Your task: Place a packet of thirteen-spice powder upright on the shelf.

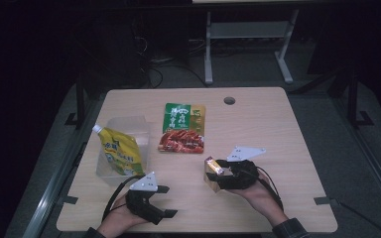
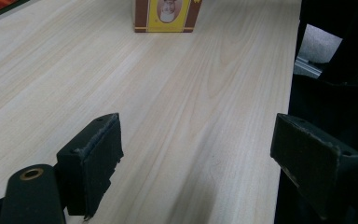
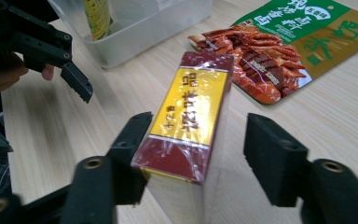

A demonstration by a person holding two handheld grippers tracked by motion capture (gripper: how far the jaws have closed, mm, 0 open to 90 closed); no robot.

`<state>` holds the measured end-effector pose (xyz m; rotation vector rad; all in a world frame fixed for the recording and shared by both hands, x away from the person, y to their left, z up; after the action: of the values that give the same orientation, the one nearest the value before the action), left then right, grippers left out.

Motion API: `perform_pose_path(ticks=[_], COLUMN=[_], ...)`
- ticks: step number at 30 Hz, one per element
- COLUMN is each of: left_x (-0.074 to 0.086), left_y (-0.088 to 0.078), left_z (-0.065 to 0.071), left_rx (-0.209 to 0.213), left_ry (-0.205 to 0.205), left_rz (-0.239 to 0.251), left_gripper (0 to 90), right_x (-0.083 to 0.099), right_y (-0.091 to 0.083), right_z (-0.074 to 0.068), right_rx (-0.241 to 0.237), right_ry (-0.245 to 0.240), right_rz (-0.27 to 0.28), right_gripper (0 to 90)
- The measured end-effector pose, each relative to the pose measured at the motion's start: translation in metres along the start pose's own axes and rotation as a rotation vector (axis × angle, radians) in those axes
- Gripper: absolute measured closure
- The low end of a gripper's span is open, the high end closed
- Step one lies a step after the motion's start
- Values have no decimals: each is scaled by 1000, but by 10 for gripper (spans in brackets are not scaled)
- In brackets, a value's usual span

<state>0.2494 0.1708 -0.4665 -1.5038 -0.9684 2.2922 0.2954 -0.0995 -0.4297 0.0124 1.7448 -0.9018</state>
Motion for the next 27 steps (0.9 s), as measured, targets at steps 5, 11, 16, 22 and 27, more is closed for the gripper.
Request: perform_pose_path(ticks=[5,11,16,22,27], left_x=[0,0,0,0,0], left_y=[0,0,0,0,0], left_z=[0,0,0,-1,-1], left_rx=[1,0,-1,-1,3], left_ry=[0,-1,0,-2,9], left_rz=[2,4,8,7,3], left_gripper=[162,162,162,162,163], right_x=[0,0,0,0,-2], right_y=[-1,-3,-4,-4,-5], right_z=[2,2,3,4,6], right_rx=[6,12,19,24,22], right_ry=[-5,-19,-24,-39,-57], right_rz=[0,3,4,6,10], right_gripper=[526,592,656,669,670])
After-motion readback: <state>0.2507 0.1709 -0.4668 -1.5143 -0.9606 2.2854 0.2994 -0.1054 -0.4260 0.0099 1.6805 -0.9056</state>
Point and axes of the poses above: each handheld gripper's, and its own axes: y roughly forward along the jaws, x roughly out of its underside, z roughly to its right, the point moved 3 cm from there along y, roughly forward along the jaws, and after that the axes turned 4 degrees about -y, right-handed, at the moved point
